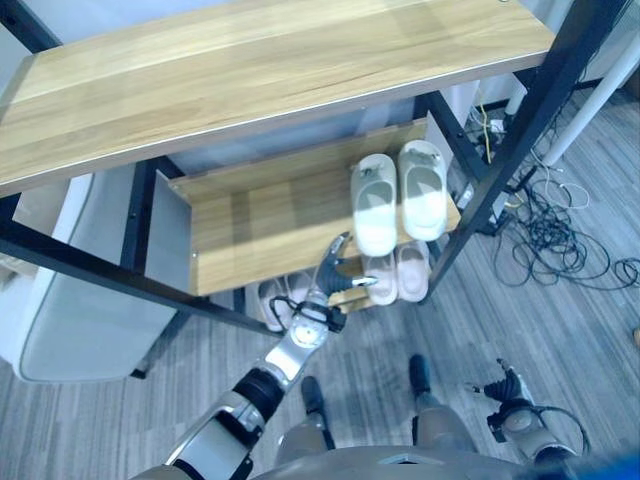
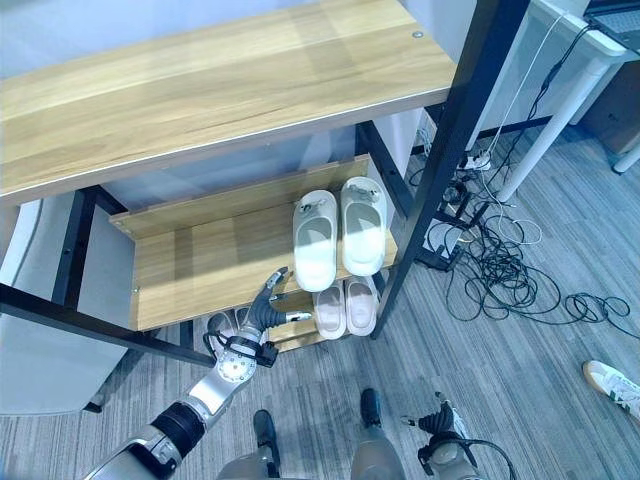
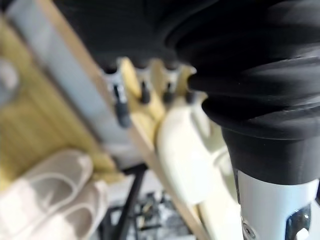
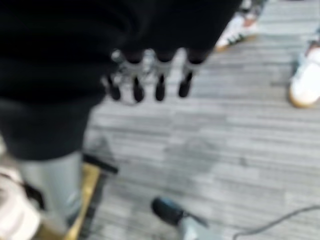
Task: Arrange the slippers neatly on the shoe rack.
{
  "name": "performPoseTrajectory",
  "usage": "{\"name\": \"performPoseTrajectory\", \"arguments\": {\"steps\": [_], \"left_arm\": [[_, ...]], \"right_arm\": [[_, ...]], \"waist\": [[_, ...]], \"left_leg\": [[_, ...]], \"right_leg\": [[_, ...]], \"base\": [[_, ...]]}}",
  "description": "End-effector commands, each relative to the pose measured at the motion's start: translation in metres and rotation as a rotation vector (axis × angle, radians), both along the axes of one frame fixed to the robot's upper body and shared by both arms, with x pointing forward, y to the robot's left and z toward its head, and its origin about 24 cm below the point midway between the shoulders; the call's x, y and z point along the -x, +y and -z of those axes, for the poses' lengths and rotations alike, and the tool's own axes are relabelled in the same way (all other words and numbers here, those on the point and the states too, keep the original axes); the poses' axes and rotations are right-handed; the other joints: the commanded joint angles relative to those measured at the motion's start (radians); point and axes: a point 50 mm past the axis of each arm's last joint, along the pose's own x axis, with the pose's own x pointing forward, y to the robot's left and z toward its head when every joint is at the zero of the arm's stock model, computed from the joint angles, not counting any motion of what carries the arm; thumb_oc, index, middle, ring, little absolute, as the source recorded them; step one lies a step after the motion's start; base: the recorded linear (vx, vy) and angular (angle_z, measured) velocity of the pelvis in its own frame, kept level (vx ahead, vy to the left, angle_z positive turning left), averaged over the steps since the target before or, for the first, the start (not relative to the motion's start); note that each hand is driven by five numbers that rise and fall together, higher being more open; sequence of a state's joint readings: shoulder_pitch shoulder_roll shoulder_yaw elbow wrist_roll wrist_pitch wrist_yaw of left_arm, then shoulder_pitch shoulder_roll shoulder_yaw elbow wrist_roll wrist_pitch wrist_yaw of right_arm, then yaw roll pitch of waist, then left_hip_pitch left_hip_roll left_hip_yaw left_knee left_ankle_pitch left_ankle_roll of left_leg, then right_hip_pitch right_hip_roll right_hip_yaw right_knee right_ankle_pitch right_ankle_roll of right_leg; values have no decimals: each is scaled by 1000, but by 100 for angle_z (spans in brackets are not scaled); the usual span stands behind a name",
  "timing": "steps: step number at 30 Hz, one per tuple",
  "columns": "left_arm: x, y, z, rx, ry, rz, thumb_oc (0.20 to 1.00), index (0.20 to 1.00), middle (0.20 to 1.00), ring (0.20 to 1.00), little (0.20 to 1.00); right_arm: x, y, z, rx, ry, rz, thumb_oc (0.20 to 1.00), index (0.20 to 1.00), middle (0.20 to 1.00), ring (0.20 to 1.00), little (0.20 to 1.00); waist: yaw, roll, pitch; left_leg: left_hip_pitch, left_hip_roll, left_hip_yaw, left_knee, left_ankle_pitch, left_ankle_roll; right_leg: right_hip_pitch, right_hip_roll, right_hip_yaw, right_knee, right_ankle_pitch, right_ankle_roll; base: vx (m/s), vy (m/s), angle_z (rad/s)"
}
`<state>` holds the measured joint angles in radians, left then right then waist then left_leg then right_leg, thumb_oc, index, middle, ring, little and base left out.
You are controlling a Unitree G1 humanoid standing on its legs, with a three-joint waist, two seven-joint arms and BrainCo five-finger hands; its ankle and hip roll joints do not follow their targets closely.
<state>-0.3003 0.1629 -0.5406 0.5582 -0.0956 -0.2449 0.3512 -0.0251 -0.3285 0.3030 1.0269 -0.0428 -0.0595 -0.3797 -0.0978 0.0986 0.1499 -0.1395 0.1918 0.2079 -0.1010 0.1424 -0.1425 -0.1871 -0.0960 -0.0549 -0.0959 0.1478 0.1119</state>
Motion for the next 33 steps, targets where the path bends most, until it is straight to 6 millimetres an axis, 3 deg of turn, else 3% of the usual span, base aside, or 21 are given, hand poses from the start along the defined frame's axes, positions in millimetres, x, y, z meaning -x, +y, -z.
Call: {"name": "performPoseTrajectory", "arguments": {"steps": [1, 5, 12, 13, 15, 20, 33], "left_arm": [[-13, -14, -29, 84, -97, 56, 1000, 1000, 1000, 1000, 1000], [-13, -15, -31, 122, -94, 45, 1000, 1000, 1000, 1000, 1000], [-11, -18, -30, 146, -73, 67, 1000, 1000, 1000, 1000, 1000], [-6, -21, -22, 144, -46, 71, 1000, 1000, 1000, 1000, 1000], [-7, -28, -23, 154, -47, 84, 1000, 1000, 1000, 1000, 1000], [-9, -38, -26, 168, -44, 100, 1000, 1000, 1000, 1000, 1000], [-7, -50, -24, 202, -11, 123, 1000, 1000, 1000, 1000, 1000]], "right_arm": [[-25, 20, -32, -22, -235, -173, 1000, 1000, 1000, 1000, 1000], [-4, 12, -30, -22, -214, -164, 1000, 1000, 1000, 1000, 1000], [4, 2, -60, -5, -315, -204, 1000, 1000, 1000, 1000, 1000], [12, -3, -42, 13, -233, -163, 1000, 1000, 1000, 1000, 1000], [12, -1, -26, 13, -167, -128, 1000, 1000, 1000, 1000, 1000], [-1, 6, -19, 7, -147, -130, 1000, 1000, 1000, 1000, 1000], [-7, 11, -15, 1, -131, -119, 1000, 1000, 1000, 1000, 1000]], "waist": [[-28, 17, 50], [-41, 6, 57], [-51, -16, 70], [-49, -16, 75], [-48, -15, 78], [-46, -12, 78], [-46, -21, 73]], "left_leg": [[-33, 1, -39, 14, -15, 17], [-34, 4, -37, 14, -12, 20], [-36, 6, -37, 14, -10, 21], [-36, 5, -39, 14, -9, 25], [-36, 4, -41, 14, -9, 26], [-36, 5, -42, 14, -11, 26], [-33, 9, -43, 14, -11, 22]], "right_leg": [[-61, 4, -1, 122, -147, 17], [-62, 5, 0, 125, -145, 15], [-66, 6, 1, 128, -143, 14], [-65, 7, 2, 127, -142, 13], [-65, 8, 5, 128, -142, 12], [-68, 9, 7, 128, -142, 11], [-64, 16, 5, 128, -142, 9]], "base": [[-14, -23, -9], [-17, -31, -9], [-5, -11, -5], [0, 0, 0], [0, 0, 0], [-1, 1, 1], [0, 0, 0]]}}
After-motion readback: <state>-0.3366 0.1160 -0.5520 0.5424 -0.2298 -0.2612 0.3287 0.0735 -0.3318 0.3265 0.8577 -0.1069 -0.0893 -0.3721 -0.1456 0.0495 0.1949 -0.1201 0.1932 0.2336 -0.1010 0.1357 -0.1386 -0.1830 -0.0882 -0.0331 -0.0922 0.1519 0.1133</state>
